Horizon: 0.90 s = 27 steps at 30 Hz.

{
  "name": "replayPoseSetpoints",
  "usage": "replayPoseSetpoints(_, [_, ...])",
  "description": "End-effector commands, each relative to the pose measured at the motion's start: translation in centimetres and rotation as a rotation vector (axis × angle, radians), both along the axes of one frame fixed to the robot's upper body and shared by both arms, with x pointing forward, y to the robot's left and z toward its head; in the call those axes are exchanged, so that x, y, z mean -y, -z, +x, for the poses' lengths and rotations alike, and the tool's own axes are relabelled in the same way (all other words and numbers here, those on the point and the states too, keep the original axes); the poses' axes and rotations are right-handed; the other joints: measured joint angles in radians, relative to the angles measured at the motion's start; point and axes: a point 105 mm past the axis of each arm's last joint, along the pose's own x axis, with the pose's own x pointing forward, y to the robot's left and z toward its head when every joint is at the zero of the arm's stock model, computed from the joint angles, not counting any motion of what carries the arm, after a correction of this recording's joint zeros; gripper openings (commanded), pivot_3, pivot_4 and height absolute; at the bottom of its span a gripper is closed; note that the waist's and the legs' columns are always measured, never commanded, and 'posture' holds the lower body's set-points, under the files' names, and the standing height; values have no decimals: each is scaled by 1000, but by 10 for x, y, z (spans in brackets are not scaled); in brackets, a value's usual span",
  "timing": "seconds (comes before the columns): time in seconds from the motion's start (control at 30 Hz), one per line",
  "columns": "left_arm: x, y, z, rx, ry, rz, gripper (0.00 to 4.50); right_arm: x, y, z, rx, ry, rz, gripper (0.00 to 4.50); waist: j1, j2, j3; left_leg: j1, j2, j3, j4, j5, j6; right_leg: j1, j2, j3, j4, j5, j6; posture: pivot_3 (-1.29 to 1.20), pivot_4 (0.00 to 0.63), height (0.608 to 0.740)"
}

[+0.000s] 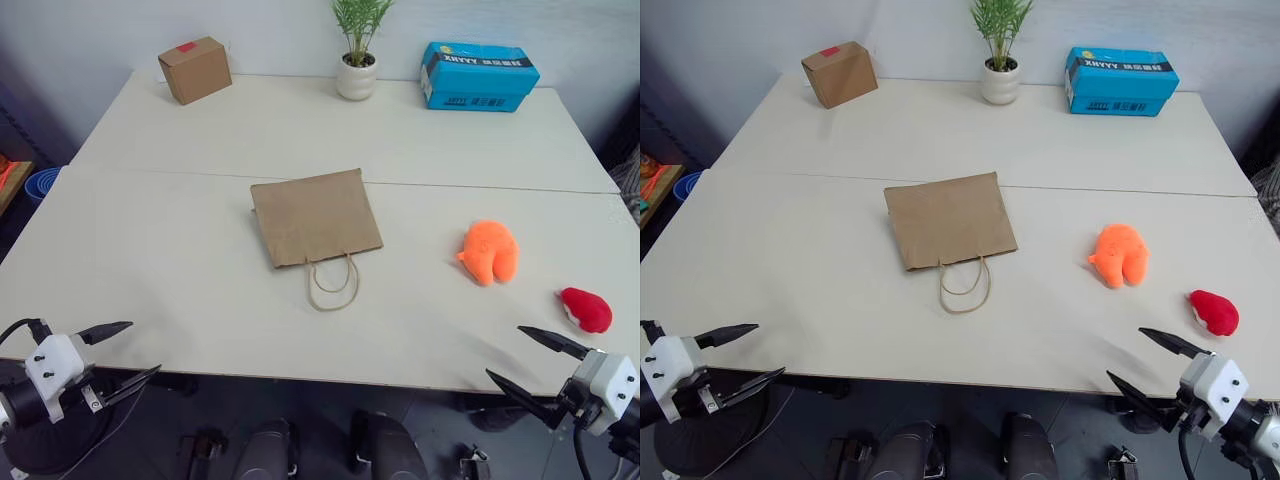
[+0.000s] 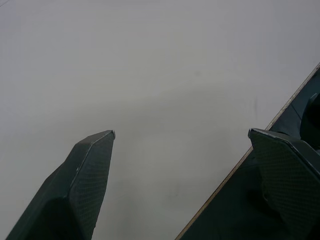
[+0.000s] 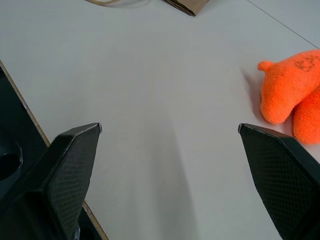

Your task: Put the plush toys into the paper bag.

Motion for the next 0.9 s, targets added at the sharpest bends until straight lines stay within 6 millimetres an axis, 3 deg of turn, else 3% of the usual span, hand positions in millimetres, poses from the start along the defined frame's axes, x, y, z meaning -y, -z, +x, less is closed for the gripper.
replayPoseSetpoints(0.03, [15, -11, 0, 25, 72, -33, 4486, -6, -6, 0, 36, -12, 29, 4500, 0, 0, 0, 0, 0, 0, 0, 0, 0, 0, 0, 0, 0, 0, 0, 0, 150, 740])
replayPoseSetpoints(0.17, [55, -39, 15, -7, 209, -185, 4486, -17, -16, 5, 80, -22, 113, 4500, 3, 0, 0, 0, 1, 0, 3, 0, -1, 1, 0, 0, 1, 0, 0, 0, 150, 740])
replayPoseSetpoints(0.33, [110, -63, 51, 6, 376, -165, 4486, -39, -37, 20, 168, -36, 198, 4500, 2, 3, -2, 1, 0, -1, 6, 3, -5, 2, 0, 2, 6, 0, 0, 0, 150, 740])
replayPoseSetpoints(0.47, [152, -67, 88, 119, 475, -72, 4486, -57, -45, 31, 218, -56, 226, 4500, 2, 5, -3, 1, -1, 1, 5, 6, -2, 1, 3, 2, 7, 0, 1, 0, 150, 740])
replayPoseSetpoints(0.67, [218, -47, 126, 238, 660, 54, 4486, -69, -41, 41, 237, -46, 232, 4500, 3, 5, -3, 0, 2, 10, 7, 7, -1, -2, 15, 3, 11, 1, 2, 0, 150, 740])
replayPoseSetpoints(0.8, [228, -41, 139, 254, 689, 77, 3589, -69, -39, 42, 236, -18, 236, 4500, 0, 5, -3, 0, 3, 11, 9, 6, 1, -2, 15, 9, 9, 2, 4, 0, 150, 740])
replayPoseSetpoints(0.9, [233, -39, 140, 235, 739, 86, 2593, -72, -36, 42, 233, -11, 239, 4500, -3, 5, -3, 0, 6, 12, 9, 5, 0, -3, 16, 11, 9, 2, 3, 0, 150, 740])
